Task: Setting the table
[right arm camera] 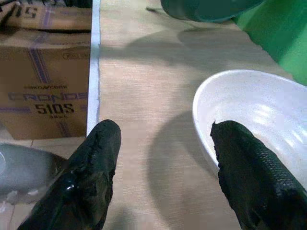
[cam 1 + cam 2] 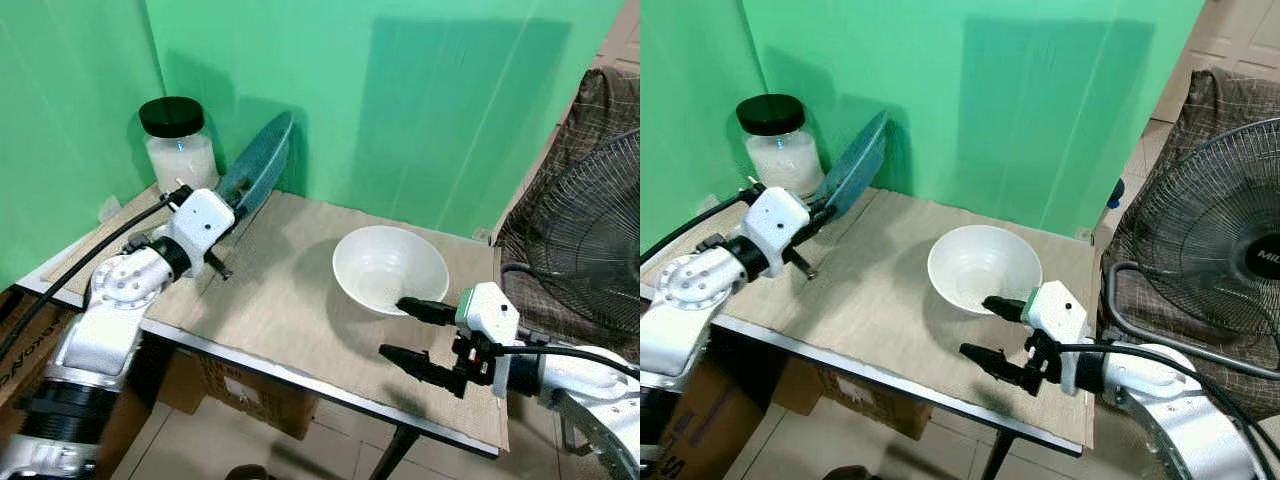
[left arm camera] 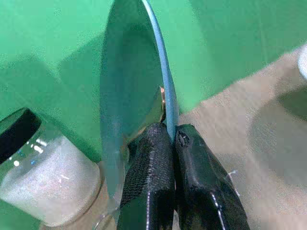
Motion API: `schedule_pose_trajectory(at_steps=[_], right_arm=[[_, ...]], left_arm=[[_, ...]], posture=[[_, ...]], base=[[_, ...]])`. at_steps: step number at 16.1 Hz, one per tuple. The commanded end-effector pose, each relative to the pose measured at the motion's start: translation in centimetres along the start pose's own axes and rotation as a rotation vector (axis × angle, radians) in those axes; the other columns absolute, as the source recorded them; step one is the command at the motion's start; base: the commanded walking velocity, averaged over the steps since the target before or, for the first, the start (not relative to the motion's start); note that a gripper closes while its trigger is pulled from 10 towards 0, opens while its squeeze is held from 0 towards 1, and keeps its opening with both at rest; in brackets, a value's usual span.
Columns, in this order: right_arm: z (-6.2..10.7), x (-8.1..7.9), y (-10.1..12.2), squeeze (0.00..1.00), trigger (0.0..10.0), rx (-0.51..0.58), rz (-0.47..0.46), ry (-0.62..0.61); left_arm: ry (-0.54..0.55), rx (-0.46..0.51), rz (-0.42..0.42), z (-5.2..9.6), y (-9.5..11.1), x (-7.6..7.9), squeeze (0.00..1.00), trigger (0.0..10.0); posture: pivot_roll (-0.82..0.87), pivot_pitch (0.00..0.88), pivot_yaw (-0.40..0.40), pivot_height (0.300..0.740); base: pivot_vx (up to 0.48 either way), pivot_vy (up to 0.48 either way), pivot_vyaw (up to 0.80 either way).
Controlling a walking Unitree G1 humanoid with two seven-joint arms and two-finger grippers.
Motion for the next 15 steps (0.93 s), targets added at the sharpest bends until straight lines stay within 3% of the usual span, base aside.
schedule_pose_trajectory(at_steps=[1,5,8,11,15], right_arm=[[0.4,0.7,-0.1,0.0,10.0,-0.025,0.014,-0.02],[0.6,1.0,-0.1,0.0,10.0,-0.045,0.03,-0.017],[0.7,1.2,0.0,0.0,10.0,-0.051,0.036,-0.022],[0.7,1.2,0.2,0.0,10.0,-0.049,0.039,-0.029],[0.6,2.0,0.5,0.0,10.0,-0.042,0.07,-0.088]], left_arm=[[0.039,0.088,0.018,-0.2,2.3,-0.6,0.0,0.0],[0.052,0.123,0.228,-0.8,2.4,1.1,0.0,0.0],[0.038,0.158,0.248,-1.0,3.3,1.6,0.0,0.0],[0.07,0.202,0.263,-1.0,4.2,1.1,0.0,0.0],[0.046,0.262,0.21,-0.8,5.9,1.0,0.0,0.0]], posture=[[0.07,0.0,-0.015,0.74],[0.07,0.0,-0.019,0.74],[0.07,0.0,-0.02,0.74],[0.07,0.0,-0.021,0.74],[0.07,0.0,-0.026,0.74]], base=[[0.0,0.0,0.0],[0.0,0.0,0.0],[0.0,0.0,0.0],[0.0,0.0,0.0],[0.0,0.0,0.0]])
Point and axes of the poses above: a point about 5 cm out from each wrist's last joint towards the gripper, its own z axis pointing back from the gripper into the wrist, its own y axis along the axis of the wrist's last joint, x = y × z, the point moved 2 cm from there along -z, pointing out of the wrist towards the gripper, and after that the axes turned 12 degrees about z, right-handed, at the moved point
